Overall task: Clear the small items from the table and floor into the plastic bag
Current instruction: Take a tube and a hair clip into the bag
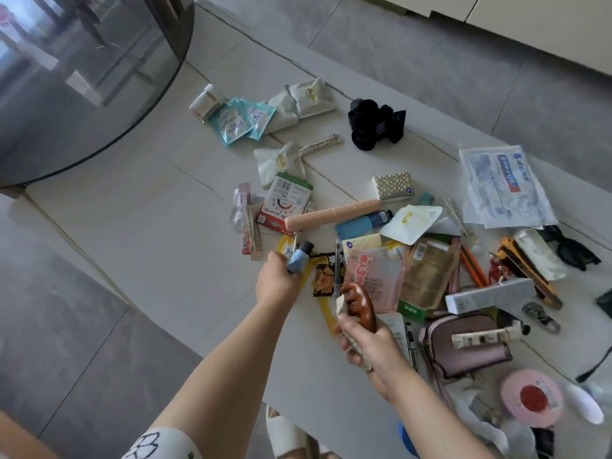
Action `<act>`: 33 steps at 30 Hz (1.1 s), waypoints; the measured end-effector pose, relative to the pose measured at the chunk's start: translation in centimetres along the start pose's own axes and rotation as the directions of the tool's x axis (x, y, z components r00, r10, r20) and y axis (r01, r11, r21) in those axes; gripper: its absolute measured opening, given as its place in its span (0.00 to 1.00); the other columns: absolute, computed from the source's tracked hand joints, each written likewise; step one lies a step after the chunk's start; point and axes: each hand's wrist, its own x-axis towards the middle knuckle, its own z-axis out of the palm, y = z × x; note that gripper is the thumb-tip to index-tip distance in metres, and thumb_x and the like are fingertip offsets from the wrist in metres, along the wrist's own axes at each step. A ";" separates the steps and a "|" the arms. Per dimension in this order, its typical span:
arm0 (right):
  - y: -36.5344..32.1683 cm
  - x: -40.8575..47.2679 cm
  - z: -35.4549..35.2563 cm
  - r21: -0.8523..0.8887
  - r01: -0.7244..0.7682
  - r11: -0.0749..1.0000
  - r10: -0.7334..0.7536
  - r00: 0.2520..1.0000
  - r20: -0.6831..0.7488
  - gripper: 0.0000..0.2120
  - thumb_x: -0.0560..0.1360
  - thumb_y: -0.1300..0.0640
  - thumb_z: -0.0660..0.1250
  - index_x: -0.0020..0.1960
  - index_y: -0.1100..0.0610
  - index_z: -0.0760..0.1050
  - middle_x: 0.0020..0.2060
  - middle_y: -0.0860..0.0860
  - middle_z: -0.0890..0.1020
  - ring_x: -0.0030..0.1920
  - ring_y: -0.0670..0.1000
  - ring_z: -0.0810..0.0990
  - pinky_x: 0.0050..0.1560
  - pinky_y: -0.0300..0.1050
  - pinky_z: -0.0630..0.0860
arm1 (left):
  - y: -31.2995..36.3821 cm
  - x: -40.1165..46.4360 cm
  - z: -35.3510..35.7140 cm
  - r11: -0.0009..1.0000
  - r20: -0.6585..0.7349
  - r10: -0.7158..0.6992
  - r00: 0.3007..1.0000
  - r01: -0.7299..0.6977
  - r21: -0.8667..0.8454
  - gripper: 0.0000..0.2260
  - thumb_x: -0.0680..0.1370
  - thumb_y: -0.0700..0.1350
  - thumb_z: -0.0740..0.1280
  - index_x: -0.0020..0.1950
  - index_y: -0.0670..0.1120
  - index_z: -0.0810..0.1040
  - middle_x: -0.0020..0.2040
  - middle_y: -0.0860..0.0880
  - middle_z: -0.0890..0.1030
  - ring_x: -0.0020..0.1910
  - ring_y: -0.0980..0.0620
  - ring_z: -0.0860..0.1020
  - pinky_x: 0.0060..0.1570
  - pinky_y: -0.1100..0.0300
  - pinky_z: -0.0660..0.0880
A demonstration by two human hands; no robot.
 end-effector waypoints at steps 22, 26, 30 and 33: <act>-8.4 -22.9 17.0 -0.487 0.239 0.840 -0.006 0.902 0.432 0.04 0.75 0.62 0.67 0.47 0.56 0.73 0.37 0.53 0.77 0.27 0.45 0.68 0.24 0.35 0.60 | -7.7 -27.0 -23.3 0.273 0.122 -0.343 0.931 0.223 -0.936 0.04 0.78 0.32 0.60 0.48 0.39 0.72 0.38 0.41 0.76 0.32 0.49 0.75 0.32 0.57 0.73; -7.5 -27.4 21.9 -0.558 0.282 0.781 0.054 0.858 0.510 0.02 0.76 0.64 0.65 0.47 0.59 0.73 0.38 0.55 0.75 0.28 0.46 0.70 0.23 0.34 0.64 | -12.5 -32.1 -27.6 0.174 0.064 -0.406 0.911 0.146 -0.974 0.05 0.77 0.31 0.61 0.43 0.39 0.72 0.35 0.41 0.76 0.27 0.50 0.75 0.33 0.57 0.74; -5.2 -31.6 27.7 -0.647 0.399 0.650 0.103 0.797 0.595 0.04 0.76 0.65 0.63 0.46 0.58 0.72 0.35 0.52 0.77 0.26 0.45 0.70 0.20 0.33 0.61 | -18.7 -36.9 -31.2 0.050 -0.003 -0.499 0.866 0.025 -0.998 0.07 0.77 0.30 0.59 0.41 0.38 0.70 0.28 0.43 0.75 0.18 0.54 0.75 0.19 0.65 0.72; -2.1 -34.6 32.1 -0.698 0.476 0.535 0.164 0.752 0.638 0.05 0.76 0.62 0.65 0.49 0.55 0.71 0.36 0.50 0.81 0.23 0.43 0.71 0.20 0.32 0.62 | -23.4 -40.4 -33.4 -0.039 -0.018 -0.564 0.825 -0.048 -0.998 0.10 0.78 0.30 0.56 0.38 0.38 0.69 0.30 0.43 0.74 0.17 0.55 0.74 0.18 0.68 0.69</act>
